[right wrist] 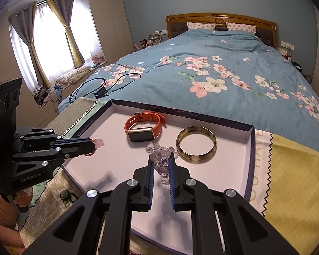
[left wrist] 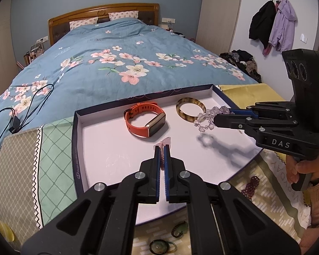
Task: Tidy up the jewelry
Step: 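Release the pink ring into the box with the left tool while the right releases the bracelet, then withdraw both tools from the box and move the right tool toward the dark red beaded necklace, then close the right tool on the dark red beaded necklace while the left tool grasps the black ring, then carry the necklace into the box with the right tool while the left carries the black ring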
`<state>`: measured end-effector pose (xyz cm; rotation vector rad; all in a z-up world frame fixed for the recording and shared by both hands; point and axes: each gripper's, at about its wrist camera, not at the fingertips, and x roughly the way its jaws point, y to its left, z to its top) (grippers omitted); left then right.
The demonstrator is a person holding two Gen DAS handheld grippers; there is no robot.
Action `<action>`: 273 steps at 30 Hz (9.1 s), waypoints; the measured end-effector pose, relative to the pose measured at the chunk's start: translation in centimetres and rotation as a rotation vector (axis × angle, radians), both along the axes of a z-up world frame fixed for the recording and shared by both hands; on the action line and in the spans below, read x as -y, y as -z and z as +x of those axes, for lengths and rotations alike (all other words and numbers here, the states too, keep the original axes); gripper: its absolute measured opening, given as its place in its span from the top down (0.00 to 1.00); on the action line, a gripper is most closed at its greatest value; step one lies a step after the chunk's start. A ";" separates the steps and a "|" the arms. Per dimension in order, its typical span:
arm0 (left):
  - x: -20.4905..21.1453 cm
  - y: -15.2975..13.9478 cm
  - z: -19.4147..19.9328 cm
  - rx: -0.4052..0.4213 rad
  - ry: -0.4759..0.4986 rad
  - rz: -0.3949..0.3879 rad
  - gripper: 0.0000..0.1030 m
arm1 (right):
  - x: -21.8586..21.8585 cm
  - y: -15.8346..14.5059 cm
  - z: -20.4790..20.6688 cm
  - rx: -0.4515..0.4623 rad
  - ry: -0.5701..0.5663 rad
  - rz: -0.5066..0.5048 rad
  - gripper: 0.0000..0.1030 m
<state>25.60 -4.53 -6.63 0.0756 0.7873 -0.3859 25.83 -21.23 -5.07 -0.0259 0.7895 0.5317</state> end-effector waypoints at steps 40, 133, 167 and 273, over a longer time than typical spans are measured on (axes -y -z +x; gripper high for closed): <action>-0.8 2.6 3.7 -0.066 -0.095 0.008 0.72 | 1.1 1.6 1.4 -0.040 0.113 -0.068 0.54; -4.6 2.7 -11.2 -0.046 -0.025 -0.049 0.78 | 0.3 1.9 -11.3 -0.051 -0.066 -0.002 0.87; -1.7 -1.6 -11.6 0.084 0.036 -0.060 0.78 | 0.6 -3.4 -10.4 0.080 -0.045 0.058 0.88; 0.2 1.9 0.6 -0.042 -0.018 0.051 0.78 | -1.2 0.0 0.1 -0.021 0.017 0.091 0.88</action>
